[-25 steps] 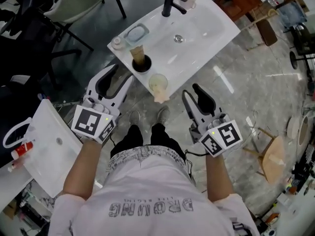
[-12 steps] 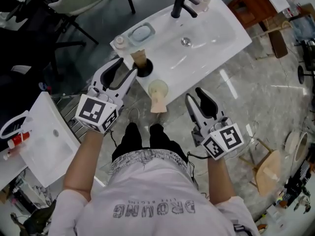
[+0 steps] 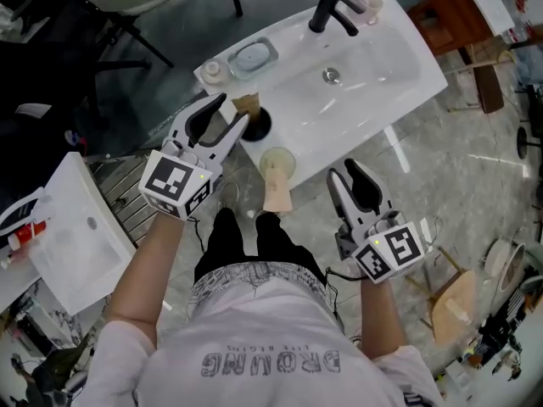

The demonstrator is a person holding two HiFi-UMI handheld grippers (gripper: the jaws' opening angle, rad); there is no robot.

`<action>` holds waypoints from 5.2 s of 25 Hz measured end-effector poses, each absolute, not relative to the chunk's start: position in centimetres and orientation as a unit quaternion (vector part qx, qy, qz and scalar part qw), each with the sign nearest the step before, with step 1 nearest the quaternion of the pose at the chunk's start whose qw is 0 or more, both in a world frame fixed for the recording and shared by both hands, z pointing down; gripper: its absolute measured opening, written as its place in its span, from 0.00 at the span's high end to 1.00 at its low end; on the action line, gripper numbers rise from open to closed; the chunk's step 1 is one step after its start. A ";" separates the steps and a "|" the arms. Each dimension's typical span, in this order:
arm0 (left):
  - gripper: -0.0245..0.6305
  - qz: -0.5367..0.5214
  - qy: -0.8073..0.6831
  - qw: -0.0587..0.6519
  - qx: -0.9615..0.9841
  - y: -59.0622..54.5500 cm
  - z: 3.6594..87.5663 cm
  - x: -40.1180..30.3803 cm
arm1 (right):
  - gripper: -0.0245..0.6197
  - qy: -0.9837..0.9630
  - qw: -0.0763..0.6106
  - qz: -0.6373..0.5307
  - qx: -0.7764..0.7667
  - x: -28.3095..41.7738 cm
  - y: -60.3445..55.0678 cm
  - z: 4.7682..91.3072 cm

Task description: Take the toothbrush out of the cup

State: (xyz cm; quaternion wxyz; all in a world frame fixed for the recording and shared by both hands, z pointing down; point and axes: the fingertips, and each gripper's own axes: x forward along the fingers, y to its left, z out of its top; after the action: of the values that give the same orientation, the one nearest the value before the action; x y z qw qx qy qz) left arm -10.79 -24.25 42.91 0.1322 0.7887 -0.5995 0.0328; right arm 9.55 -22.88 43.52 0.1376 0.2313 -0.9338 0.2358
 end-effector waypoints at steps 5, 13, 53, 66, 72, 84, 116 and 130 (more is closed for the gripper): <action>0.66 0.035 -0.596 0.142 0.790 -25.0 44.3 -10.9 | 0.71 -0.931 0.148 0.241 0.230 9.4 -23.3 44.6; 0.66 0.039 -0.587 0.151 0.795 -26.0 46.0 -10.6 | 0.71 -0.925 0.163 0.250 0.235 9.8 -23.7 46.1; 0.85 0.052 -0.581 0.151 0.798 -26.1 47.0 -9.5 | 0.72 -0.921 0.167 0.260 0.239 10.7 -21.9 47.0; 0.86 0.047 -0.585 0.132 0.799 -25.7 45.0 -9.6 | 0.72 -0.925 0.151 0.251 0.243 10.7 -21.6 45.9; 0.86 0.043 -0.585 0.119 0.801 -25.6 42.8 -9.6 | 0.72 -0.928 0.135 0.243 0.247 10.8 -21.5 44.6; 0.86 0.041 -0.586 0.077 0.805 -24.7 37.7 -9.2 | 0.72 -0.936 0.104 0.227 0.249 11.0 -20.8 41.9; 0.86 0.029 -0.642 0.021 0.766 -16.1 30.6 -13.4 | 0.72 -0.957 0.071 0.172 0.222 8.9 -17.9 36.5; 0.86 0.028 -0.662 0.052 0.747 -13.3 33.1 -16.5 | 0.72 -0.958 0.089 0.163 0.218 7.5 -17.7 36.6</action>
State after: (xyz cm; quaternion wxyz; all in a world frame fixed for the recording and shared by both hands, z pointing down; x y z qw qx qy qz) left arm -16.49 -13.33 33.12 0.0521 0.7468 -0.6625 0.0275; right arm 7.54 -17.72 36.63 0.0886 0.2184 -0.9580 0.1631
